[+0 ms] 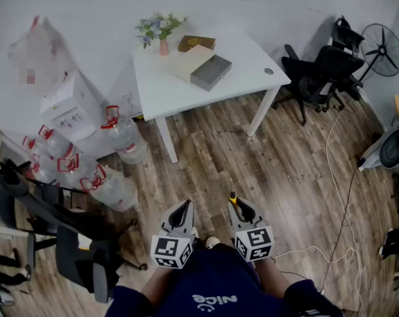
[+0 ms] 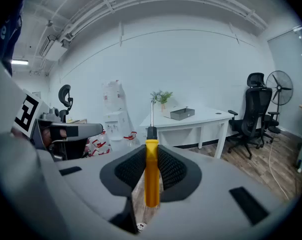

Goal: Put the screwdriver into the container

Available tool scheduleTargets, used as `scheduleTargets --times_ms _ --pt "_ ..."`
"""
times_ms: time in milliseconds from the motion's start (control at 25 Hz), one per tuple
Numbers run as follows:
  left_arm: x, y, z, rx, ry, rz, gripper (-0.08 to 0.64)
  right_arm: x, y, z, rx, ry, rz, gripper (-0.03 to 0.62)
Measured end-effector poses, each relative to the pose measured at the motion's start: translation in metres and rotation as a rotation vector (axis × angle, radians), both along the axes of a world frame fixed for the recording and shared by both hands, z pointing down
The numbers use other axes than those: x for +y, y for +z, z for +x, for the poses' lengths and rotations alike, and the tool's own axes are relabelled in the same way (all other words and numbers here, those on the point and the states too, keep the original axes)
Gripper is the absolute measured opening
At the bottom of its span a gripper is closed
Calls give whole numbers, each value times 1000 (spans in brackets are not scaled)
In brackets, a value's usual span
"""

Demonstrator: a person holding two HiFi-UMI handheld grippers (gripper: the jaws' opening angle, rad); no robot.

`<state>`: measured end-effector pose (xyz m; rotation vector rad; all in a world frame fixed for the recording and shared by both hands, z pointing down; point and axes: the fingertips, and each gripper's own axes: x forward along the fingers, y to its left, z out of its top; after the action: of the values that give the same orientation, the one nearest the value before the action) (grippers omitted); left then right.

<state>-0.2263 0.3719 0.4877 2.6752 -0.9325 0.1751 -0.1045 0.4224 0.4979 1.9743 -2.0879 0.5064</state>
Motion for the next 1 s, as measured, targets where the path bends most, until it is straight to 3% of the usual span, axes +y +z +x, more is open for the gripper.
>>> scheduleTargets --times_ms 600,1000 --pt "-53 -2 -11 11 58 21 15 -44 2 -14 -28 49 31 89" --pt "-79 14 -20 2 108 -13 15 -71 16 -32 -33 67 3 89"
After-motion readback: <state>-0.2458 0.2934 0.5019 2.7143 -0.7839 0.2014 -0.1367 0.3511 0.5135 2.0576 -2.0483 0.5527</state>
